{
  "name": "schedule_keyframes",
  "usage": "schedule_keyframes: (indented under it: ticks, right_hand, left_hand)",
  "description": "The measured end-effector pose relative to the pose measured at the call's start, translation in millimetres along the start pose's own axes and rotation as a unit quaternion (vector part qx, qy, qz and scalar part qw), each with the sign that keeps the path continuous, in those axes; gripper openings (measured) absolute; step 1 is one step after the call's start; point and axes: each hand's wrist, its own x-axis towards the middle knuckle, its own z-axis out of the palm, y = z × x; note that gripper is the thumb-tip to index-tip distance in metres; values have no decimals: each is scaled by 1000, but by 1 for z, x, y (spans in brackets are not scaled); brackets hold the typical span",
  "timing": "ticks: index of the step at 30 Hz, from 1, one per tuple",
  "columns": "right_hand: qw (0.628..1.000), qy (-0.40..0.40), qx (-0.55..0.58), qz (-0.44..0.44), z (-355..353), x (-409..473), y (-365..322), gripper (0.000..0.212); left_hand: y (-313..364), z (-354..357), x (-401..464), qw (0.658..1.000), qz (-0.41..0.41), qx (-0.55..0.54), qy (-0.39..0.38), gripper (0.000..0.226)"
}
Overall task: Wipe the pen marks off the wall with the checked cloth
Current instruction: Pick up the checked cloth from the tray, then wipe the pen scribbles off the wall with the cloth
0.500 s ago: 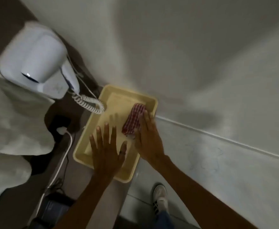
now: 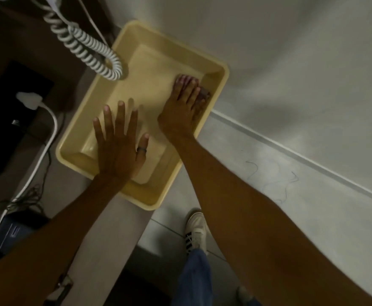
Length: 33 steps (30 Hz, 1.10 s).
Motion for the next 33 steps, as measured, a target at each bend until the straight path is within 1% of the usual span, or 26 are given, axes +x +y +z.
schedule_keyframes:
  ticks: [2, 3, 5, 7, 8, 9, 12, 15, 19, 22, 26, 28, 30, 33]
  right_hand:
    - [998, -44, 43, -12, -27, -6, 2, 88]
    - [995, -48, 78, -39, -42, -16, 4, 87]
    - [982, -10, 152, -109, -63, -50, 17, 85]
    - [965, 37, 208, -153, -74, -98, 46, 81]
    - [962, 41, 219, -158, -73, -124, 66, 81]
    - [962, 28, 223, -152, -71, -148, 89, 83]
    - [969, -15, 228, -94, -44, -204, 169, 88]
    - [976, -23, 216, -21, 0, -246, 260, 83]
    - [986, -66, 127, 81, 56, -281, 387, 95]
    - [988, -57, 103, 104, 92, -290, 469, 99]
    - [989, -18, 75, 129, 137, -281, 565, 96]
    - [991, 0, 59, 118, 154, -268, 600, 97]
    - [995, 0, 48, 83, 167, -255, 625, 91]
    - [999, -25, 17, 19, 188, -240, 648, 80]
  left_hand:
    - [10, -17, -8, 1000, -4, -15, 20, 74]
    - [18, -27, -13, 999, -7, -28, 29, 73]
    - [38, -42, -30, 997, 0, -46, 64, 73]
    - [63, -48, -54, 995, 10, -60, 81, 74]
    - [77, -47, -68, 994, 17, -65, 81, 74]
    - [93, -45, -83, 994, 27, -67, 76, 74]
    - [145, -21, -124, 993, 77, -80, 42, 72]
    - [193, 27, -161, 992, 108, -65, -26, 73]
    - [243, 116, -201, 980, 135, -67, -129, 77]
    - [267, 194, -214, 971, 159, -49, -171, 77]
    - [292, 295, -207, 970, 172, -39, -167, 76]
    - [305, 336, -190, 974, 167, -40, -147, 75]
    - [313, 368, -171, 980, 145, -53, -125, 73]
    - [326, 407, -143, 987, 107, -73, -101, 71]
